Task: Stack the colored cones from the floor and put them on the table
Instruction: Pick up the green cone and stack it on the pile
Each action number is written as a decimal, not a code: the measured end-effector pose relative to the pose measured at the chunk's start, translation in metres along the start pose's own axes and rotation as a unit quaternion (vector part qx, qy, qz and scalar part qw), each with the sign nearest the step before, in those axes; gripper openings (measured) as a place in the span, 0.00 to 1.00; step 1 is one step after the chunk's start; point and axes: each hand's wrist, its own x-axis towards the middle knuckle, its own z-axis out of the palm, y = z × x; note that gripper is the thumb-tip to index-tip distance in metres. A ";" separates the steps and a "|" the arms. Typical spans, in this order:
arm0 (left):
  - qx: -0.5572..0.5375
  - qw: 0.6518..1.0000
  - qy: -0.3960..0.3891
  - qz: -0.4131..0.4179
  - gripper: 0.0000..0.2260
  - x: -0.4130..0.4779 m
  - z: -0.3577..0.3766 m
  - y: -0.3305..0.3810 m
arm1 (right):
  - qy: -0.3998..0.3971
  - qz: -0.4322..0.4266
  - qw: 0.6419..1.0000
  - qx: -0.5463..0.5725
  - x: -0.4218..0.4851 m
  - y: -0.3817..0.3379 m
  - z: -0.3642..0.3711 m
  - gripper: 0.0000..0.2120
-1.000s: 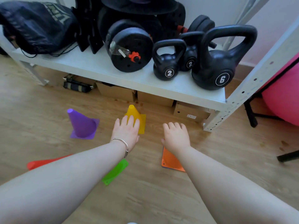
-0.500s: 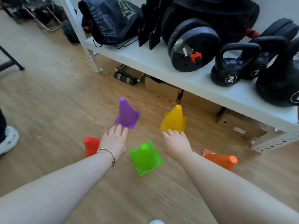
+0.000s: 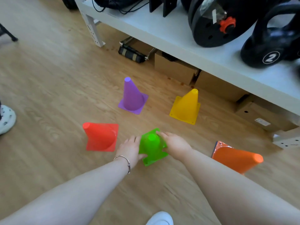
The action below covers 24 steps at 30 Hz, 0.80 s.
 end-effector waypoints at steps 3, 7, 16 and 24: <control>-0.085 0.996 -0.005 -0.032 0.33 -0.001 0.012 0.003 | -0.003 -0.012 1.000 0.024 0.005 0.002 0.000 0.37; -0.166 0.985 0.008 -0.048 0.34 -0.003 0.017 0.004 | -0.015 -0.017 0.999 0.032 0.008 0.004 -0.002 0.37; -0.269 0.961 0.069 -0.010 0.30 0.000 -0.001 0.013 | 0.079 -0.019 0.993 0.082 -0.016 0.017 -0.021 0.36; -0.293 0.943 0.100 0.119 0.29 0.013 -0.046 0.082 | 0.185 0.033 0.971 0.147 -0.090 0.056 -0.072 0.33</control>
